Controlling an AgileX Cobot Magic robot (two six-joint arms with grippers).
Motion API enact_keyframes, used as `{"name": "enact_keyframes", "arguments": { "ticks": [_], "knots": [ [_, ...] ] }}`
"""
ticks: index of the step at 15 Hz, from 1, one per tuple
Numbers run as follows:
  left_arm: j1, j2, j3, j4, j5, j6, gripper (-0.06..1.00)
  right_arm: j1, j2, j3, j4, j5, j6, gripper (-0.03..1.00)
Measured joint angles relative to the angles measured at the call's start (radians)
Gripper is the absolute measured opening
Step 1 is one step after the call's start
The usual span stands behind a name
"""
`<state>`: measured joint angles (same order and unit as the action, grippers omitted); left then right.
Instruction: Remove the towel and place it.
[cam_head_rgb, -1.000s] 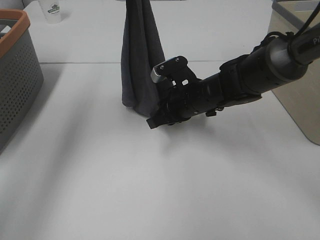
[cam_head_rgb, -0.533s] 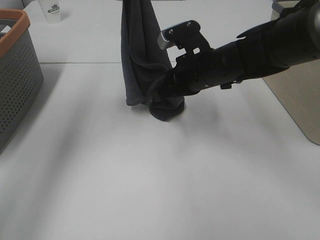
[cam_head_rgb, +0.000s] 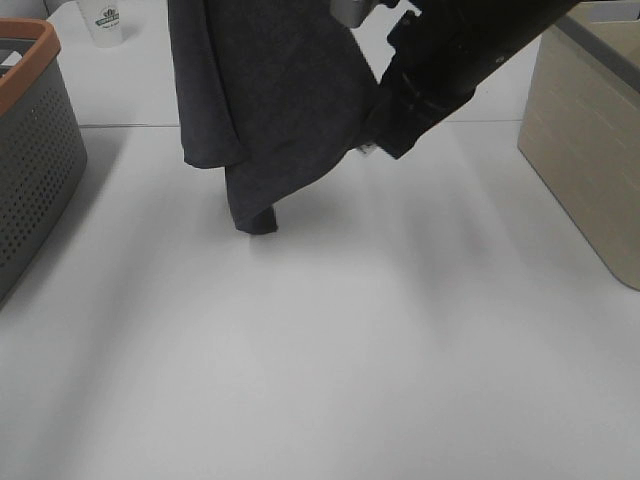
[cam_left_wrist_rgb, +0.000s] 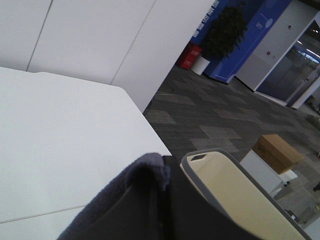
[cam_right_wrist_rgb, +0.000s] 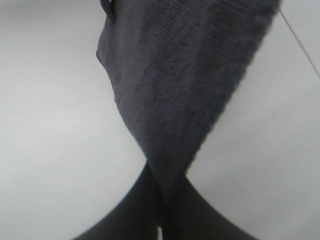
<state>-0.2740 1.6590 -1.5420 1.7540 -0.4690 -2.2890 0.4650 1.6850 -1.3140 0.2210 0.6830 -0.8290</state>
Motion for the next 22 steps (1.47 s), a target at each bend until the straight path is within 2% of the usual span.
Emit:
{"name": "enact_keyframes", "arguments": {
  "ticks": [2, 3, 4, 6, 7, 8, 9, 10, 13, 15, 18, 20, 22],
  "knots": [
    [0.000, 0.000, 0.000, 0.000, 0.059, -0.023, 0.00, 0.000, 0.000, -0.102, -0.174, 0.136, 0.052, 0.02],
    [0.000, 0.000, 0.000, 0.000, 0.082, -0.029, 0.00, 0.000, 0.000, -0.151, -0.256, 0.174, 0.062, 0.02],
    [0.000, 0.000, 0.000, 0.000, 0.101, -0.044, 0.00, 0.000, 0.000, -0.188, -0.325, 0.190, 0.064, 0.02],
    [0.000, 0.000, 0.000, -0.001, 0.132, -0.051, 0.00, -0.004, 0.000, -0.267, -0.401, 0.212, 0.065, 0.02],
    [0.000, 0.000, 0.000, -0.001, 0.137, -0.051, 0.00, -0.010, 0.000, -0.292, -0.403, 0.218, 0.065, 0.02],
    [0.000, -0.001, 0.028, -0.006, 0.189, -0.051, 0.00, -0.057, 0.000, -0.383, -0.377, 0.231, 0.058, 0.02],
    [0.000, -0.001, 0.028, -0.006, 0.189, -0.051, 0.00, -0.057, 0.000, -0.383, -0.377, 0.231, 0.058, 0.02],
    [0.000, -0.001, 0.108, -0.047, 0.254, -0.052, 0.00, -0.107, 0.001, -0.447, -0.348, 0.229, 0.012, 0.02],
    [-0.001, 0.024, 0.176, -0.116, 0.312, -0.053, 0.00, -0.129, 0.050, -0.510, -0.327, 0.221, -0.021, 0.02],
    [-0.001, 0.062, 0.176, -0.133, 0.336, -0.052, 0.00, -0.131, 0.106, -0.514, -0.337, 0.181, -0.027, 0.02],
    [0.000, 0.129, 0.133, -0.121, 0.365, -0.007, 0.00, -0.133, 0.162, -0.514, -0.361, 0.060, -0.029, 0.02],
    [0.001, 0.178, 0.047, -0.105, 0.372, 0.064, 0.00, -0.133, 0.189, -0.514, -0.380, -0.076, -0.027, 0.02],
    [0.023, 0.239, -0.067, -0.102, 0.365, 0.078, 0.00, -0.134, 0.226, -0.529, -0.391, -0.176, -0.018, 0.02]
  ]
}}
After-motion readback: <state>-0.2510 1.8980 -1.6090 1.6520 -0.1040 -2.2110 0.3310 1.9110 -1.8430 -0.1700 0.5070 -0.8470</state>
